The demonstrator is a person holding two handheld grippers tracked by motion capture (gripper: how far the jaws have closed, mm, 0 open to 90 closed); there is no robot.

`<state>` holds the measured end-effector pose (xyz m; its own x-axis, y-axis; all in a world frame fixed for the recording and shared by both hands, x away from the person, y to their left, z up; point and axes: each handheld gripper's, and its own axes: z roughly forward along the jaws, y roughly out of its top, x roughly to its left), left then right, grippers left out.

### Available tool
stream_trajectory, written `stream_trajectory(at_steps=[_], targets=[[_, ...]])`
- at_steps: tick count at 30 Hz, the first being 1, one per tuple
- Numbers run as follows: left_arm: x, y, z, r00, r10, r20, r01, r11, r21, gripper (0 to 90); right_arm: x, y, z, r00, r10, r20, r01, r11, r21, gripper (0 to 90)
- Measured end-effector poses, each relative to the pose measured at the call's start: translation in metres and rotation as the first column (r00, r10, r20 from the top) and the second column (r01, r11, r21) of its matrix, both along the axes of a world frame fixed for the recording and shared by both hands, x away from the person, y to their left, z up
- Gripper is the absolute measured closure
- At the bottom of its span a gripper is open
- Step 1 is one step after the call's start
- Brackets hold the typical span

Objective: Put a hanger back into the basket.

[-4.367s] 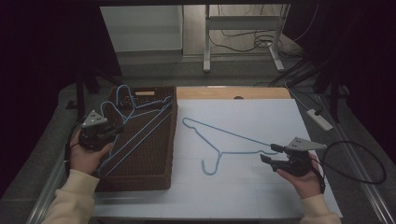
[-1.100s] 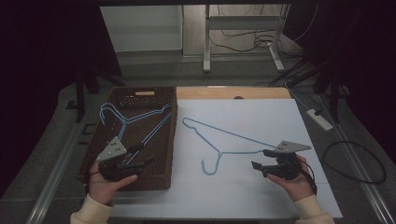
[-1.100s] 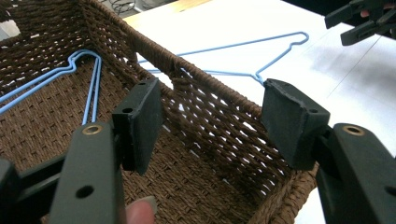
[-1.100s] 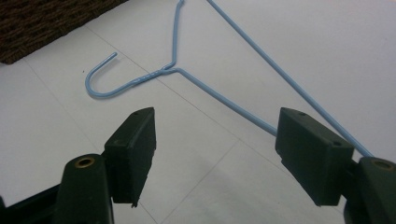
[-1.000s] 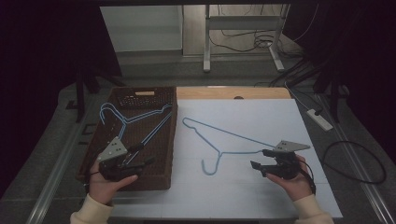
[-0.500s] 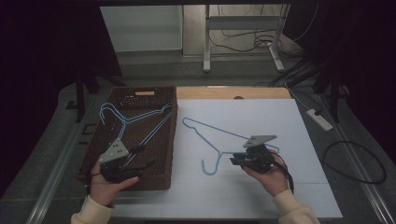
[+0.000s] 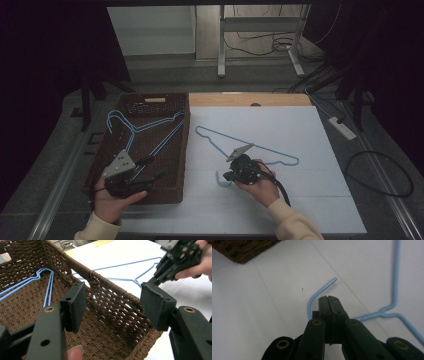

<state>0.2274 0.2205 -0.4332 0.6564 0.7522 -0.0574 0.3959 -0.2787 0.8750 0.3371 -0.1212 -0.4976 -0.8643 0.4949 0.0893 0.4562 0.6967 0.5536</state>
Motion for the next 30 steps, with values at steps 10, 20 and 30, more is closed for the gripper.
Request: stream_trajectory(at_steps=[10,20,30], targets=[[0.000,-0.003,-0.003,0.9999,-0.004,-0.010,0.004,1.0000,0.008,38.5,-0.003,0.002,-0.012,0.9991,0.017,-0.039,-0.019,0.998,-0.061,90.0],[0.001,-0.007,-0.006,0.9996,-0.015,-0.022,0.016,0.9998,0.016,38.4,-0.009,-0.016,-0.011,0.9973,-0.041,-0.060,0.037,0.996,-0.078,90.0],[0.001,-0.009,-0.007,0.9993,-0.023,-0.029,0.024,0.9996,0.016,38.5,-0.020,-0.057,-0.008,0.9914,-0.108,-0.073,0.101,0.990,-0.100,90.0]])
